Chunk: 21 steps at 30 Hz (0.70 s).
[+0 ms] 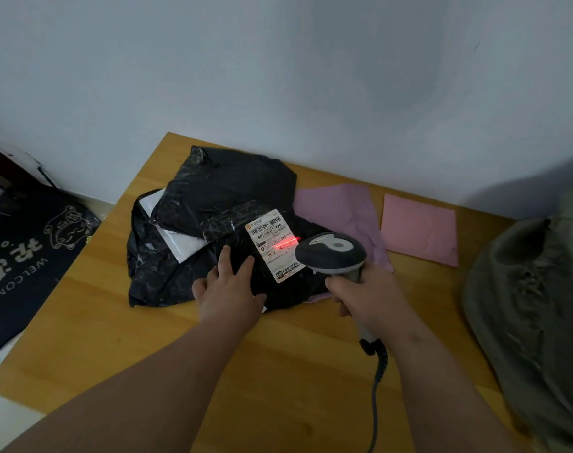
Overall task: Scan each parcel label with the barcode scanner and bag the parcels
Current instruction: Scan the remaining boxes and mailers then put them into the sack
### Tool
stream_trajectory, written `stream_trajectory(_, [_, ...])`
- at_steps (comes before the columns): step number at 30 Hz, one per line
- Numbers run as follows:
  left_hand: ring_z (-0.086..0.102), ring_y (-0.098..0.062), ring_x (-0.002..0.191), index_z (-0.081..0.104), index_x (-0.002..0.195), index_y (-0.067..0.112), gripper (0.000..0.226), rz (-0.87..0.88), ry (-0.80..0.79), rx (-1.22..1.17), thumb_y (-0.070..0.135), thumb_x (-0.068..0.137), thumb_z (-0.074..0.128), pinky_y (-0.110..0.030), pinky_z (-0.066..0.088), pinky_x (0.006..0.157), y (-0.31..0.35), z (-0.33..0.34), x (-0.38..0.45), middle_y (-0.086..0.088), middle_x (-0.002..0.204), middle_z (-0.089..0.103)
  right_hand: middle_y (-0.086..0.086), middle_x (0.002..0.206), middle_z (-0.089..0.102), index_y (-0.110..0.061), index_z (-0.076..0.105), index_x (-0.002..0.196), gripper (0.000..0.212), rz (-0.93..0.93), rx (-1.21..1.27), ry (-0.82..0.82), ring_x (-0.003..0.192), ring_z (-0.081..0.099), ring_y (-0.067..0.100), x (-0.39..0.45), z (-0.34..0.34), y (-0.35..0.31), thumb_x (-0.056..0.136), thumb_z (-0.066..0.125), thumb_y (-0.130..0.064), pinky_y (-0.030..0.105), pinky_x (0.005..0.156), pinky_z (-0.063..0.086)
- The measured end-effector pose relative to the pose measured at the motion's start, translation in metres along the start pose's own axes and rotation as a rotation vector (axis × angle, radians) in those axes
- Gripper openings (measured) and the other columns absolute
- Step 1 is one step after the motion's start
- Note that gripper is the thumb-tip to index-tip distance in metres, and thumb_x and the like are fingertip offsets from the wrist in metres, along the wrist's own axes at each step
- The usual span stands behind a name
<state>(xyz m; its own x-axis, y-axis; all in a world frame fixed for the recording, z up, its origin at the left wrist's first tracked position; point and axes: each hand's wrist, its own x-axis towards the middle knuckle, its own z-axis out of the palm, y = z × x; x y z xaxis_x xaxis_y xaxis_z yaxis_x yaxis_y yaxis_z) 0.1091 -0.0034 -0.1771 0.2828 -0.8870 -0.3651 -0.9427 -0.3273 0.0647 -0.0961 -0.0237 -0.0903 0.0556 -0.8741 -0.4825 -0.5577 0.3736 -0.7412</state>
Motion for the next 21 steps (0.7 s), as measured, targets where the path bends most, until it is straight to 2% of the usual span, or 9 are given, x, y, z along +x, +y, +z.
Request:
stream_trajectory(4, [0.023,-0.026,0.143,0.013,0.152,0.042,0.076,-0.029,0.015,-0.035,0.056,0.090,0.055,-0.046,0.019,0.113,0.002,0.000,0.000,-0.003,0.162,-0.010,-0.001,0.057,0.061,-0.005,0.061,0.079,0.017,-0.001,-0.020,0.000,0.058,0.060,0.013,0.004,0.000,0.000,0.085,0.064,-0.021,0.032,0.060,0.052])
stream_trajectory(7, [0.026,-0.026,0.141,0.017,0.151,0.041,0.073,-0.082,0.047,-0.110,0.047,0.091,0.058,-0.046,0.019,0.112,0.002,-0.004,0.000,-0.003,0.162,-0.007,0.000,0.062,0.063,-0.006,0.063,0.082,0.016,0.000,-0.010,-0.006,0.057,0.060,0.009,0.005,0.001,0.000,0.086,0.064,-0.022,0.027,0.059,0.049])
stream_trajectory(10, [0.032,-0.026,0.135,0.012,0.153,0.039,0.080,-0.157,0.075,-0.230,0.026,0.091,0.061,-0.046,0.021,0.111,0.003,-0.009,0.002,-0.003,0.160,-0.002,0.001,0.066,0.063,-0.008,0.063,0.084,0.015,0.005,0.002,-0.018,0.061,0.060,0.009,0.005,0.001,0.000,0.088,0.065,-0.022,0.022,0.057,0.048])
stream_trajectory(14, [0.051,-0.021,0.106,0.010,0.153,0.036,0.084,-0.215,0.120,-0.454,0.010,0.088,0.056,-0.044,0.023,0.109,0.007,-0.023,0.004,-0.004,0.153,0.018,0.008,0.073,0.067,-0.008,0.062,0.089,0.013,-0.004,0.011,-0.028,0.065,0.062,0.012,0.005,0.002,-0.002,0.088,0.065,-0.021,0.025,0.060,0.050])
stream_trajectory(16, [0.052,-0.025,0.111,0.012,0.154,0.031,0.081,-0.241,0.117,-0.512,0.009,0.089,0.055,-0.046,0.026,0.111,0.009,-0.029,0.006,-0.006,0.151,0.024,0.012,0.080,0.071,-0.009,0.062,0.091,0.012,-0.004,0.019,-0.033,0.065,0.062,0.013,0.005,0.002,-0.003,0.088,0.065,-0.021,0.027,0.061,0.051])
stream_trajectory(19, [0.053,-0.030,0.115,0.020,0.152,0.027,0.074,-0.201,0.059,-0.437,0.009,0.089,0.055,-0.047,0.038,0.105,0.009,-0.032,0.008,-0.009,0.143,0.038,0.014,0.083,0.071,-0.008,0.063,0.093,0.014,-0.002,0.032,-0.046,0.065,0.063,0.014,0.003,0.001,-0.005,0.088,0.065,-0.021,0.030,0.064,0.052])
stream_trajectory(21, [0.056,-0.028,0.107,0.041,0.132,0.021,0.047,-0.102,-0.009,-0.279,0.009,0.088,0.052,-0.043,0.043,0.097,0.009,-0.032,0.007,-0.008,0.123,0.052,0.010,0.078,0.070,-0.009,0.064,0.092,0.012,-0.004,0.058,-0.061,0.062,0.062,0.011,0.001,0.001,-0.006,0.088,0.065,-0.020,0.035,0.069,0.056])
